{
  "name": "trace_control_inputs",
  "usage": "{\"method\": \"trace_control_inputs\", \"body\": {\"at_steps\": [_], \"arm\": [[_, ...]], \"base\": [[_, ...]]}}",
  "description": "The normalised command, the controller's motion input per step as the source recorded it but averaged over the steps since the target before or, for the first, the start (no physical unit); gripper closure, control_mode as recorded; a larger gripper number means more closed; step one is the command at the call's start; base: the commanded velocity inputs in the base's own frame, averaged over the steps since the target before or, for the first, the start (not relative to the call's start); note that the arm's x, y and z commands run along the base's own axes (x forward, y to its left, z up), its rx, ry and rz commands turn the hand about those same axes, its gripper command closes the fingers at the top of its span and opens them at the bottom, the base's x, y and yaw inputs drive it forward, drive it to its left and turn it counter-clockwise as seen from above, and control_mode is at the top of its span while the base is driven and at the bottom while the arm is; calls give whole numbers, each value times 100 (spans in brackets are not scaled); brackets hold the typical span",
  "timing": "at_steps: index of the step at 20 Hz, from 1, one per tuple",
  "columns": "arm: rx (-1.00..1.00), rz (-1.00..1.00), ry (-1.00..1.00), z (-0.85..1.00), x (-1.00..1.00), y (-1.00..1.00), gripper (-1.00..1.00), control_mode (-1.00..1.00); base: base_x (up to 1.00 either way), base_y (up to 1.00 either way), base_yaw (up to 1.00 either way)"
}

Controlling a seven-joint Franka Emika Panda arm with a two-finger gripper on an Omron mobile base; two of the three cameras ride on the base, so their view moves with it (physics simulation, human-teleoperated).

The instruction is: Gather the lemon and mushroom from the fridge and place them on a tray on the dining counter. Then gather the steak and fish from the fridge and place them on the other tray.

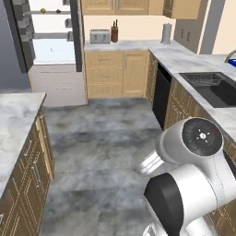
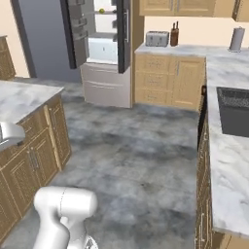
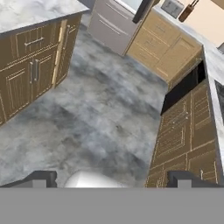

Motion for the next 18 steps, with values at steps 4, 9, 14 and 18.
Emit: {"method": "trace_control_inputs", "body": {"at_steps": [4,9,14,18], "arm": [[0,0,0,0,0,0,-100,100],[0,0,0,0,0,0,-100,100],[0,0,0,0,0,0,-100,100],[0,0,0,0,0,0,-100,100]], "base": [[100,22,0],[100,25,0],[100,35,0],[100,40,0]]}}
